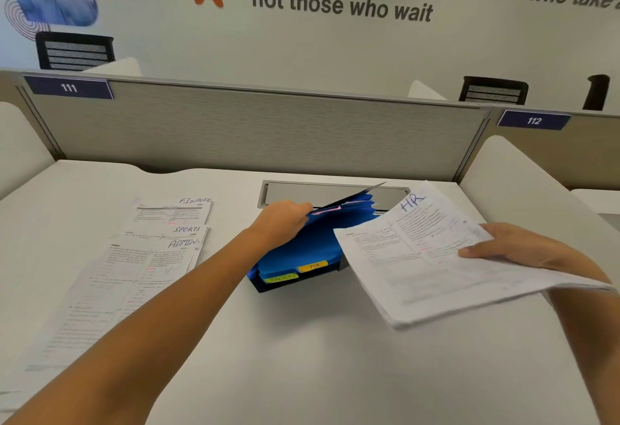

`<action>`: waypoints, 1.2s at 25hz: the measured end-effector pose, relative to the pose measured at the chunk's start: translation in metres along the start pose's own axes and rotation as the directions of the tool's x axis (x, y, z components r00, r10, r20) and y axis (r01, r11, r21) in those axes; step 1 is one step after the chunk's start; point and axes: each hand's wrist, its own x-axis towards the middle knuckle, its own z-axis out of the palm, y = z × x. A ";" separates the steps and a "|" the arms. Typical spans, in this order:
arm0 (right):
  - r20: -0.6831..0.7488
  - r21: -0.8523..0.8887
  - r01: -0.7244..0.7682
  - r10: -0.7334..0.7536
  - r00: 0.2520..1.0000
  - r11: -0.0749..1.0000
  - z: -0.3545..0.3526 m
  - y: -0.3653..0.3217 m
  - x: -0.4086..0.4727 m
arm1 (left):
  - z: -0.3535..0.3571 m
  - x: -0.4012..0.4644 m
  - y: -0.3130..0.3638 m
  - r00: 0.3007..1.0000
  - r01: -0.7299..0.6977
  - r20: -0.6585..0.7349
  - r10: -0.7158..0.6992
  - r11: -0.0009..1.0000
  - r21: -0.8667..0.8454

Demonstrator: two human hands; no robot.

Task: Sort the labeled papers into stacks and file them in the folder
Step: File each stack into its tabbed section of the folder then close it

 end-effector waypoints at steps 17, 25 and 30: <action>-0.499 0.457 0.178 0.085 0.862 0.871 0.136 -0.048 0.055 | 0.004 0.005 0.006 0.996 -0.085 0.013 0.085 0.996 -0.029; -0.525 0.532 0.224 0.110 0.844 0.816 0.157 -0.050 0.066 | 0.001 0.008 0.003 0.998 -0.068 -0.011 0.068 0.996 -0.051; -0.513 0.597 0.200 0.177 0.840 0.777 0.133 -0.042 0.058 | -0.002 0.010 -0.001 0.998 -0.055 -0.021 0.053 0.994 -0.092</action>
